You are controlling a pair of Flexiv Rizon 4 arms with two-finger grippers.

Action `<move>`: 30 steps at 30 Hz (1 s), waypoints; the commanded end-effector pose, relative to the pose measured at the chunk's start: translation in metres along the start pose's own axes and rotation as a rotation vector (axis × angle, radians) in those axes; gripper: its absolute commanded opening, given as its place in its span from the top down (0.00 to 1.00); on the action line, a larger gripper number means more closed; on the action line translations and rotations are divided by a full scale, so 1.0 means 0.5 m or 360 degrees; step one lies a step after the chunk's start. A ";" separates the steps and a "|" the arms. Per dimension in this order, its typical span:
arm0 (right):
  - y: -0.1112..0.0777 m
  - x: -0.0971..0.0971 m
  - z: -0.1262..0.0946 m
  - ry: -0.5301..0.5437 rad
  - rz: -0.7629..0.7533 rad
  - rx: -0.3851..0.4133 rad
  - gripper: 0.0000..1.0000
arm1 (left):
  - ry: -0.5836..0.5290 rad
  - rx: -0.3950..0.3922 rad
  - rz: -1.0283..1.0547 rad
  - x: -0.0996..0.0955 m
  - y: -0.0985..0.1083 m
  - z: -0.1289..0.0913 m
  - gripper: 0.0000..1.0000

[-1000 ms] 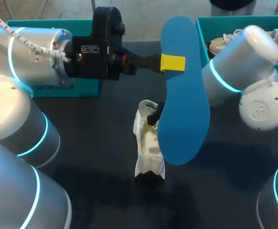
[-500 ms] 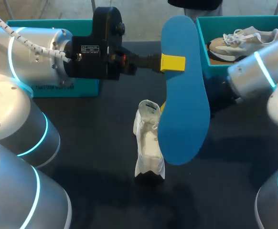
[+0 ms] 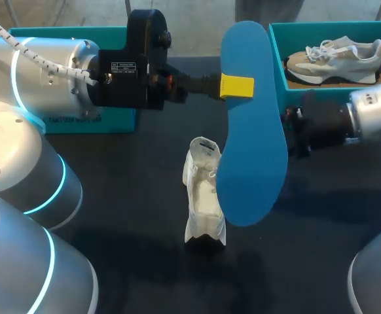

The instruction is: Take the shoe out of the shoebox, open the shoe tongue, remove and reinsert the insole, then place the shoe into the shoebox

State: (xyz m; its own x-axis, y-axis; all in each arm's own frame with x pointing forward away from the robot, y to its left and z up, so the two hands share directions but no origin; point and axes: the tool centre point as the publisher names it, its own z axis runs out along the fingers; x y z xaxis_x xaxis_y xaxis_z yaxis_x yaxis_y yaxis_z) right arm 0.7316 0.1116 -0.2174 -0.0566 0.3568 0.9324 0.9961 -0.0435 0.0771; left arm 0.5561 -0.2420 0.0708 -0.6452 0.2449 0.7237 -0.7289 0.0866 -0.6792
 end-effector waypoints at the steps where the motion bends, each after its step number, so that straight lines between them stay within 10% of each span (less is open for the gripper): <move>1: 0.001 0.014 -0.009 0.0062 0.0017 -0.0009 0.00 | -0.0009 0.0026 0.0001 0.011 0.011 0.007 1.00; 11: 0.020 0.092 -0.044 0.0303 -0.0101 -0.0113 0.00 | -0.0009 0.0026 0.0001 0.011 0.011 0.007 1.00; 30: 0.020 0.092 -0.044 0.0303 -0.0101 -0.0113 0.00 | -0.0064 -0.0068 0.0166 -0.001 0.020 -0.003 1.00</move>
State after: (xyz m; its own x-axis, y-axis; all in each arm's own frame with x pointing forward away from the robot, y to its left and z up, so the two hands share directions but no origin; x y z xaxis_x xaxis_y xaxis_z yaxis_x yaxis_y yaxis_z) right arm 0.7366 0.1050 -0.1655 -0.1377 0.1782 0.9743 0.9833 -0.0934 0.1560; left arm 0.5525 -0.2445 0.0647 -0.6914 0.2298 0.6850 -0.6848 0.0939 -0.7227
